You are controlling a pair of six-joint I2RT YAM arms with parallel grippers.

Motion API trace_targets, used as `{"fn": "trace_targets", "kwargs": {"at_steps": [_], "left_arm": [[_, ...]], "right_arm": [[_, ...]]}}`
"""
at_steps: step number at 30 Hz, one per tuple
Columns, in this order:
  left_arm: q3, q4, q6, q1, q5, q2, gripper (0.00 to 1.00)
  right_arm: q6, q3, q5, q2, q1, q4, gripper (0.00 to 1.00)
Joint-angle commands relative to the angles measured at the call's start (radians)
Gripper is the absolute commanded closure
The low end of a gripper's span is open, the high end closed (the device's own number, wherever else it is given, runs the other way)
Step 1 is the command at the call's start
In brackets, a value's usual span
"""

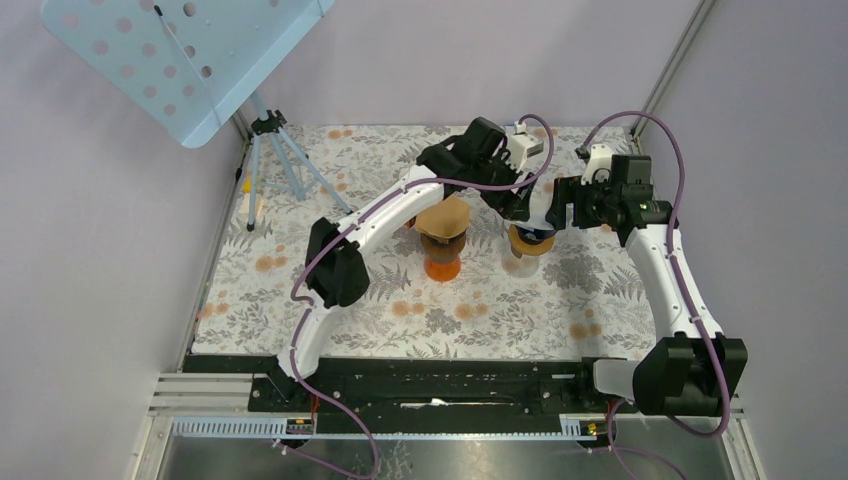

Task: Place the coffee filter in the dripper
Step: Place the coffee filter in the coffee dripper.

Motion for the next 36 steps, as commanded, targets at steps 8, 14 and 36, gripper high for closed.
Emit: {"fn": "trace_targets", "kwargs": {"at_steps": [8,14,36], "left_arm": [[-0.007,0.047,-0.017,0.004,-0.027,-0.057,0.27],[-0.019,0.047,-0.015,-0.001,-0.039,-0.057,0.23],[-0.105,0.081,-0.013,-0.002,-0.068,-0.086,0.17]], "right_arm": [[-0.024,0.02,0.005,0.01,-0.004,0.011,0.15],[-0.02,-0.008,-0.002,0.013,-0.004,0.027,0.15],[-0.023,-0.074,0.01,0.003,-0.004,0.062,0.15]]}}
